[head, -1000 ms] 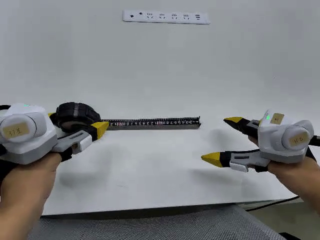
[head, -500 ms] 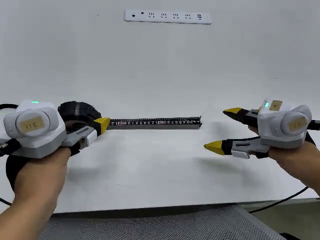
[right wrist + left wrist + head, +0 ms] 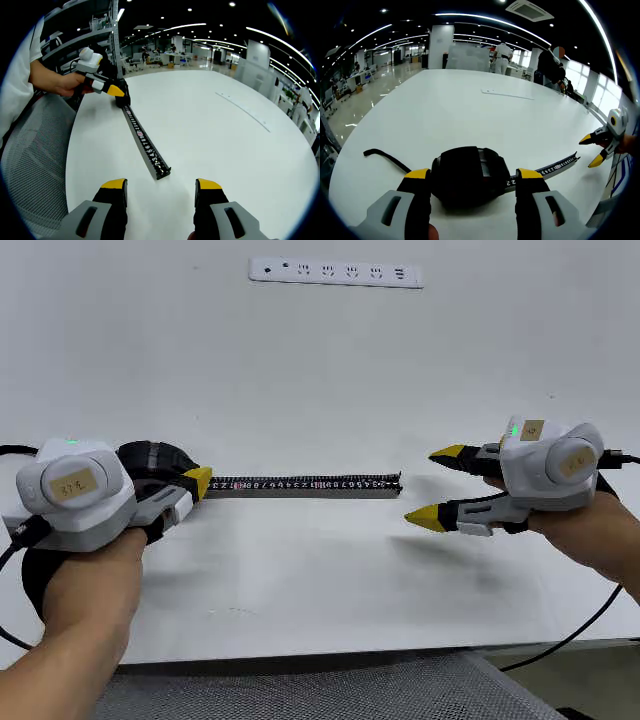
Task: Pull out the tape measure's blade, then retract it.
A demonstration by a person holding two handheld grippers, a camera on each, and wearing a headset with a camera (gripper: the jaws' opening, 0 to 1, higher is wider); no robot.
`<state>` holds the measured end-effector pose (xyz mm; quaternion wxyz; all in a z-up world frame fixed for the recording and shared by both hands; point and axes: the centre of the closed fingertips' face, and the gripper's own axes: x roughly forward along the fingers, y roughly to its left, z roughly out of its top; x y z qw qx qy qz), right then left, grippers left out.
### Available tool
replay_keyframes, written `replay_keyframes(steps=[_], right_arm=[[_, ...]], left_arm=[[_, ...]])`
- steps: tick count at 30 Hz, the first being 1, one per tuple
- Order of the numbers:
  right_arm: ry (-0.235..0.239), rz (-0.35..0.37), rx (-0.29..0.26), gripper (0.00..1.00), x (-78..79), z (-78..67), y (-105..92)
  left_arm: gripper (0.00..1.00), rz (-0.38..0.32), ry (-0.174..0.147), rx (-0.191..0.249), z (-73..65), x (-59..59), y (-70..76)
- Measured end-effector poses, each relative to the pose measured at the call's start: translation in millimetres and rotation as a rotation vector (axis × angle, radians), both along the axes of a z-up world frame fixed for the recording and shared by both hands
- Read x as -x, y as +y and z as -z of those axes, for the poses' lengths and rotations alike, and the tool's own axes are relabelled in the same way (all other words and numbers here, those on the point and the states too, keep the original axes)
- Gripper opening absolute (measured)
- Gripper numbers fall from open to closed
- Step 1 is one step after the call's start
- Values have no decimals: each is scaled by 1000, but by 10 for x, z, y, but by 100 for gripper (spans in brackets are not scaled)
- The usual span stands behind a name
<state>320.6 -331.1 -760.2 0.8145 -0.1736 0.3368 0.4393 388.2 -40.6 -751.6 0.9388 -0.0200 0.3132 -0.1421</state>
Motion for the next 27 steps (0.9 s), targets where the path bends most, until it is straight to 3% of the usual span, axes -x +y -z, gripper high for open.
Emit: replay_keyframes(steps=[5,18,27], right_arm=[[10,-27,12,49,-42,22,11],[8,-79,36,46,-102,45,64],[29,-141,52,38,-125,117,114]], left_arm=[[64,-29,3,27,-6,-19,15],[60,-22,2,9,15,-18,40],[59,-15,8,6,17,-12,40]])
